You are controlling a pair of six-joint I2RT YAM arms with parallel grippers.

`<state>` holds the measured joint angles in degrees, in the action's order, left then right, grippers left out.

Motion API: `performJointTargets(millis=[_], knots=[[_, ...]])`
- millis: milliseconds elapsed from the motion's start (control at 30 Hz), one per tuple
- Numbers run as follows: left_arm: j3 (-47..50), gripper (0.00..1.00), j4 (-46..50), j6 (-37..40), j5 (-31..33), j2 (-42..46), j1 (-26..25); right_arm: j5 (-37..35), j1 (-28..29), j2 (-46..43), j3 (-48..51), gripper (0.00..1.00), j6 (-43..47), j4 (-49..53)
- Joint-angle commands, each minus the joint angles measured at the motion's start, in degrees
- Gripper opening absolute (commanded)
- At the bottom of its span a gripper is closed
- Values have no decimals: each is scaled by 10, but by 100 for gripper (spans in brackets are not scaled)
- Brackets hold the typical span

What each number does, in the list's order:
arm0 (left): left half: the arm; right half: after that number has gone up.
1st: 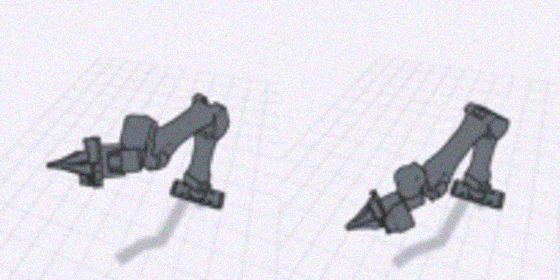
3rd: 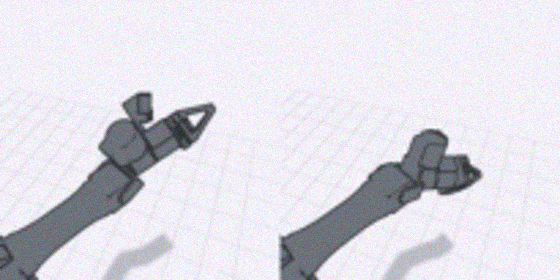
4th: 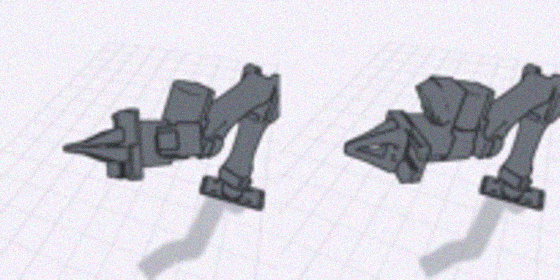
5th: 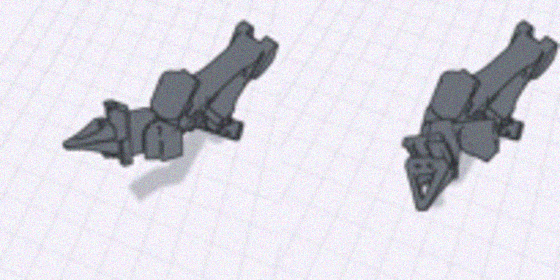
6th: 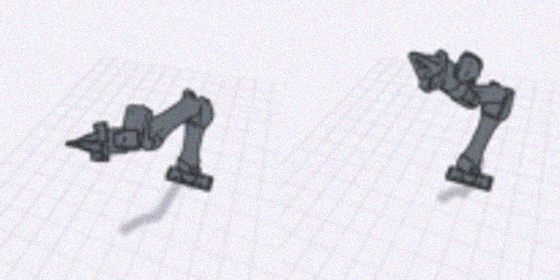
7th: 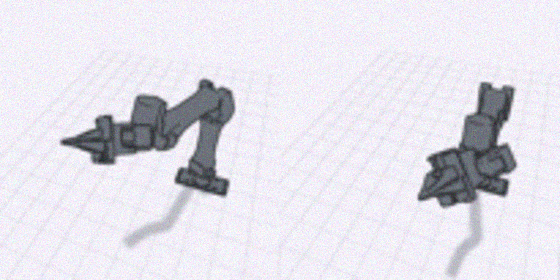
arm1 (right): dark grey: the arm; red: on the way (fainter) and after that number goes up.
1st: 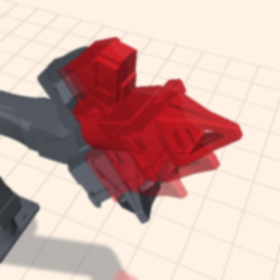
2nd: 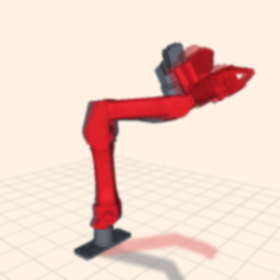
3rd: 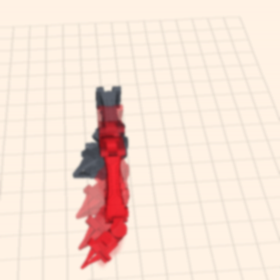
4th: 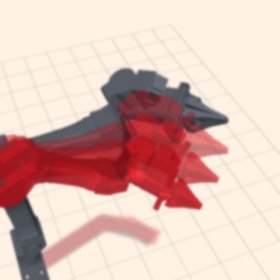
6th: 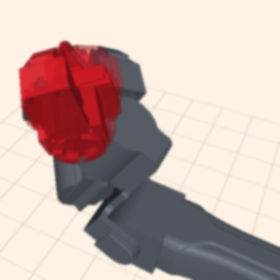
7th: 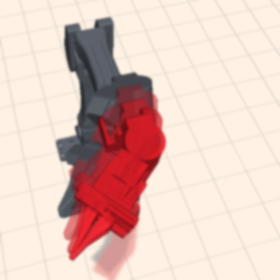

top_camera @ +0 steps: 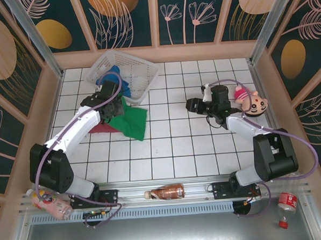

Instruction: Fold and stack the tank tops

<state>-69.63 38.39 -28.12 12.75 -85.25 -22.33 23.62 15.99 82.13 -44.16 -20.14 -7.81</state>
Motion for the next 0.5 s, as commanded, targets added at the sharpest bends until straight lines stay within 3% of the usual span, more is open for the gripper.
performJointTargets(millis=[0,300,467], knots=[[-35,0,-20,32,22,15,-1,-13,11,1,0,55,-9,-28],[-52,0,1,27,103,15,23,-10,15,11,-3,56,-15,-44],[-24,0,-41,29,75,29,50,-7,17,14,0,55,-18,-57]])
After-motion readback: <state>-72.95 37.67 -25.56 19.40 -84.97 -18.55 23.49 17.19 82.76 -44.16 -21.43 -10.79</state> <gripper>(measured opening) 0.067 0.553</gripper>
